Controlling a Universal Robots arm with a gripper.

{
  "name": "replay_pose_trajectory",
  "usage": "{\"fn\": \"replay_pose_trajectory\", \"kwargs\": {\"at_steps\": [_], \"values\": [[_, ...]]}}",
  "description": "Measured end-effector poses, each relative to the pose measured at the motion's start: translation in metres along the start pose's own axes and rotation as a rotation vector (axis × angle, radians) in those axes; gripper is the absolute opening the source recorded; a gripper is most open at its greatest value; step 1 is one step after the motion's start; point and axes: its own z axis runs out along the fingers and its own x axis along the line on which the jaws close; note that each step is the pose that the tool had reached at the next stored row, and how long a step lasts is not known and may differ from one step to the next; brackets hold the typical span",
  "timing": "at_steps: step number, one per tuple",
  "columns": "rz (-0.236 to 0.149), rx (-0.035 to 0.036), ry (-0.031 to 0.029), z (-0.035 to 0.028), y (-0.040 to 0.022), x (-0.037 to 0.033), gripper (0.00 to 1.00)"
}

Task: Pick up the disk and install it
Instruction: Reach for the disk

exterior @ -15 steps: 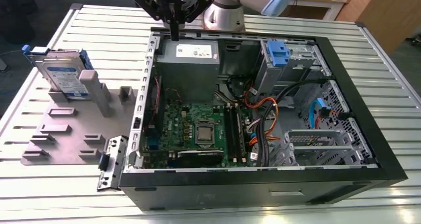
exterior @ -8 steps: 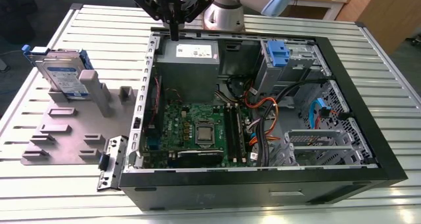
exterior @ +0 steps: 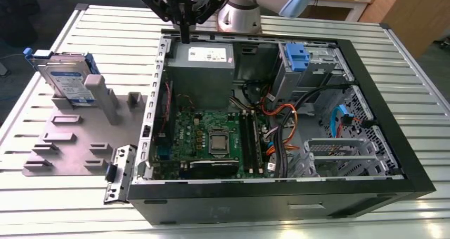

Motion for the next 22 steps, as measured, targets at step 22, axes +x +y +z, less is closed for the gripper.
{"fn": "replay_pose_trajectory", "kwargs": {"at_steps": [22], "values": [[0.000,0.0000,0.0000,-0.0007,-0.0019,0.0248,0.11]]}}
